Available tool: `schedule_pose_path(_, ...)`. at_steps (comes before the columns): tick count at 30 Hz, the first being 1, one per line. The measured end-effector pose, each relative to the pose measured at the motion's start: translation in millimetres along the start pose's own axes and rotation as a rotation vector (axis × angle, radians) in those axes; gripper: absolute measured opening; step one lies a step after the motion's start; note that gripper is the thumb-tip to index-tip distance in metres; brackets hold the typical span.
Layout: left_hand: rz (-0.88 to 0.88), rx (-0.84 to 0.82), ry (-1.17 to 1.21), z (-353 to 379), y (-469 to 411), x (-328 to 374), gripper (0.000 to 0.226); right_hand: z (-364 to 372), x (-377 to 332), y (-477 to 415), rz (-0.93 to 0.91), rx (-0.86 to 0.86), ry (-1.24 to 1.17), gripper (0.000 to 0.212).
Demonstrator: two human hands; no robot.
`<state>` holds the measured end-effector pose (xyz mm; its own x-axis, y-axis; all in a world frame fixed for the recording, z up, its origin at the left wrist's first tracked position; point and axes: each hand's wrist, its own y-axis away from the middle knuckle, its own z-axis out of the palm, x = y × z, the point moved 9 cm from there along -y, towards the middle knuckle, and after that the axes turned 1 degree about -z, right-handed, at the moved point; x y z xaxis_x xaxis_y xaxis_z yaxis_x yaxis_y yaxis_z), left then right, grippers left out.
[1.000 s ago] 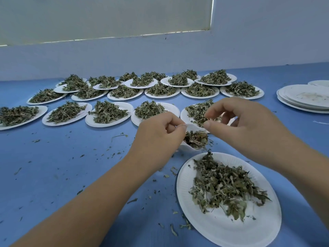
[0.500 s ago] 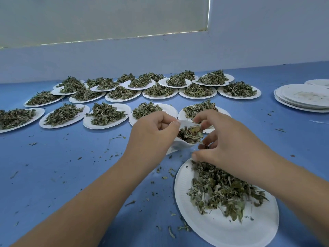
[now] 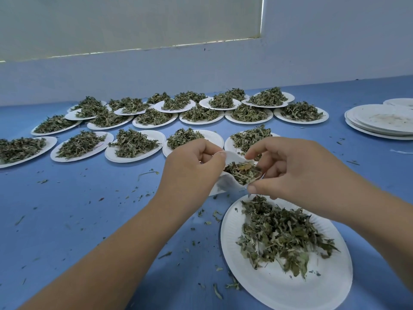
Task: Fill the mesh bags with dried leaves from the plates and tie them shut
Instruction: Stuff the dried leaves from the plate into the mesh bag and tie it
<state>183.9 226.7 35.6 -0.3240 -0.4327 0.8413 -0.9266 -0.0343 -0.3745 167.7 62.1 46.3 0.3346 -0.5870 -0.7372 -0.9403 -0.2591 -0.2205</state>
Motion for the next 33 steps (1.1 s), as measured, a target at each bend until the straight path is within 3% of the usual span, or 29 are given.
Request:
schedule_pose_path(9, 0.052, -0.025, -0.001, 4.4, 6.5, 10.7, 0.013, -9.7, -10.1, 0.6, -0.131, 0.118, -0.029, 0.016)
schedule_pose_path(14, 0.108, -0.07, 0.017, 13.1, 12.9, 20.8, 0.013, -7.3, -26.0, 9.0, -0.314, 0.227, 0.214, 0.012)
schedule_pose_path(19, 0.125, -0.126, 0.07, 20.9, 17.5, 26.1, 0.013, 8.3, -29.1, 11.2, -0.383, 0.189, 0.424, 0.012)
schedule_pose_path(26, 0.077, -0.075, 0.043, 13.1, 11.6, 20.7, 0.014, -3.5, -24.9, 4.8, -0.33, 0.129, 0.258, 0.019)
schedule_pose_path(29, 0.058, -0.045, 0.041, 7.9, 10.0, 18.9, 0.012, -5.2, -31.7, 7.5, -0.4, 0.095, 0.298, 0.007)
schedule_pose_path(33, 0.063, -0.058, 0.05, 8.5, 11.2, 20.9, 0.012, -9.3, -46.8, 17.2, -0.54, 0.13, 0.348, 0.015)
